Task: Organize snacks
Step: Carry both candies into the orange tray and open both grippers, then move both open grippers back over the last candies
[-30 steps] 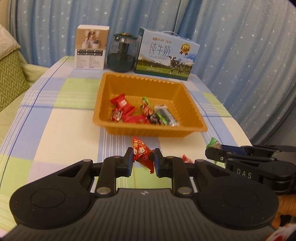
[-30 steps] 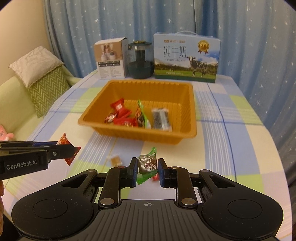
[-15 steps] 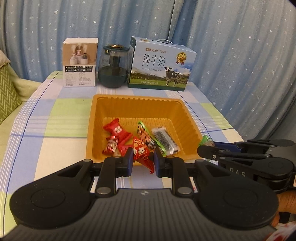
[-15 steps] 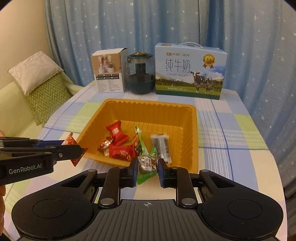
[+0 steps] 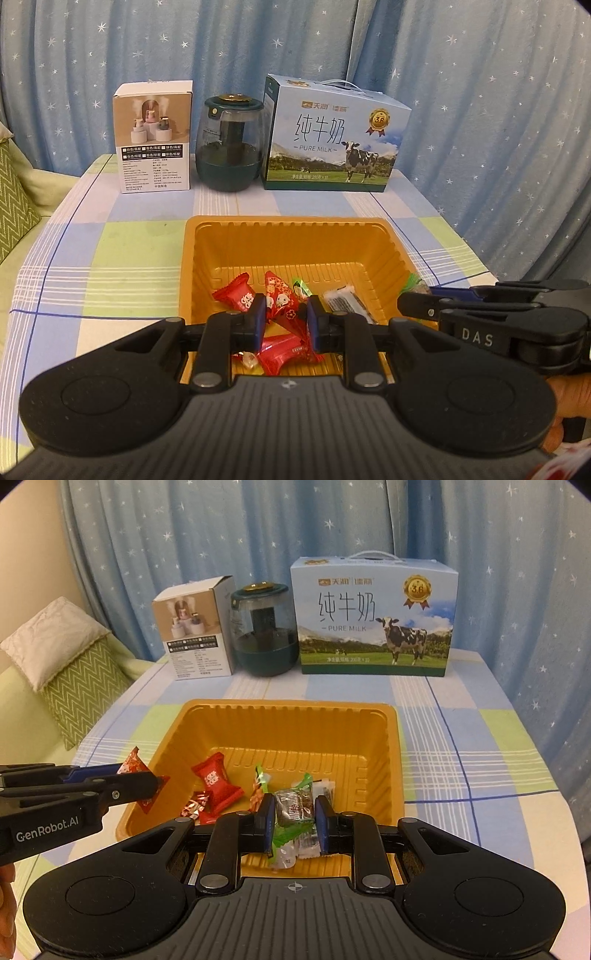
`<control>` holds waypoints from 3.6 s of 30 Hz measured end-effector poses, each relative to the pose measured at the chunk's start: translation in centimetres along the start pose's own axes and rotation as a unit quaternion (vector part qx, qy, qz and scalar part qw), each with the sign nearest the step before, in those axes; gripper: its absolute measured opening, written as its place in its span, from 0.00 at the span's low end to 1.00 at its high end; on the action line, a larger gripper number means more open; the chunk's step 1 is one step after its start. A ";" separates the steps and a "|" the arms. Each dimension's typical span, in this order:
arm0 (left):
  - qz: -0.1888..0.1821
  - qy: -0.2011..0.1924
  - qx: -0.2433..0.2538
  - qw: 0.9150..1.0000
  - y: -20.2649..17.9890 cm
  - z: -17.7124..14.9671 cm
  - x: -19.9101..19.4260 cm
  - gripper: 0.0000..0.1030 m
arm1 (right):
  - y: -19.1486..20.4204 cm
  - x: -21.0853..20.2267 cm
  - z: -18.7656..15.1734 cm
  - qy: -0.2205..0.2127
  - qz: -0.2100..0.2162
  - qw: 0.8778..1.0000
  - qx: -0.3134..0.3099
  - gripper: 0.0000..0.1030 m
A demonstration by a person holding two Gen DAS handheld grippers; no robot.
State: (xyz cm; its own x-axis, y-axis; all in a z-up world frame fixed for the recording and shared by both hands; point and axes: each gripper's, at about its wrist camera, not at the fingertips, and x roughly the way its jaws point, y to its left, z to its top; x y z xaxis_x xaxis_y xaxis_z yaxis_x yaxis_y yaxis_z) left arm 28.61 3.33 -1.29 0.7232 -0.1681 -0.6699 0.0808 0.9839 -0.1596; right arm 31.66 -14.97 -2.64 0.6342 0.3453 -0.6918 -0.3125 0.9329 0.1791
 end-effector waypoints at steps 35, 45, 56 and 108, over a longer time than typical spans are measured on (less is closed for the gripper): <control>0.024 0.016 -0.013 1.000 1.6 -2.3 0.7 0.51 | -0.5 0.6 0.8 -0.051 0.027 0.998 0.008 0.68; 0.021 0.019 -0.025 0.999 1.2 -4.5 -1.4 0.56 | -2.4 -0.8 -1.5 -0.026 -0.001 0.998 0.060 0.68; 0.026 0.026 -0.025 0.999 -0.8 -7.5 -5.3 0.65 | -2.4 -5.3 -8.1 0.013 -0.014 0.995 0.102 0.68; 0.063 0.030 -0.070 0.995 0.8 -13.9 -5.8 0.82 | -1.5 -3.1 -14.4 0.006 -0.008 0.993 0.113 0.56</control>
State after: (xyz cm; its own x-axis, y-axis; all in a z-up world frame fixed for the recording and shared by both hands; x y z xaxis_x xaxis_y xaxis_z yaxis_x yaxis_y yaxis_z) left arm 14.93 4.26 -7.64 0.6790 -0.0506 -0.7324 -0.1076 0.9800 -0.1675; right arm 19.99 -18.90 -10.89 0.6282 0.3300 -0.7046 -0.1340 0.9380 0.3198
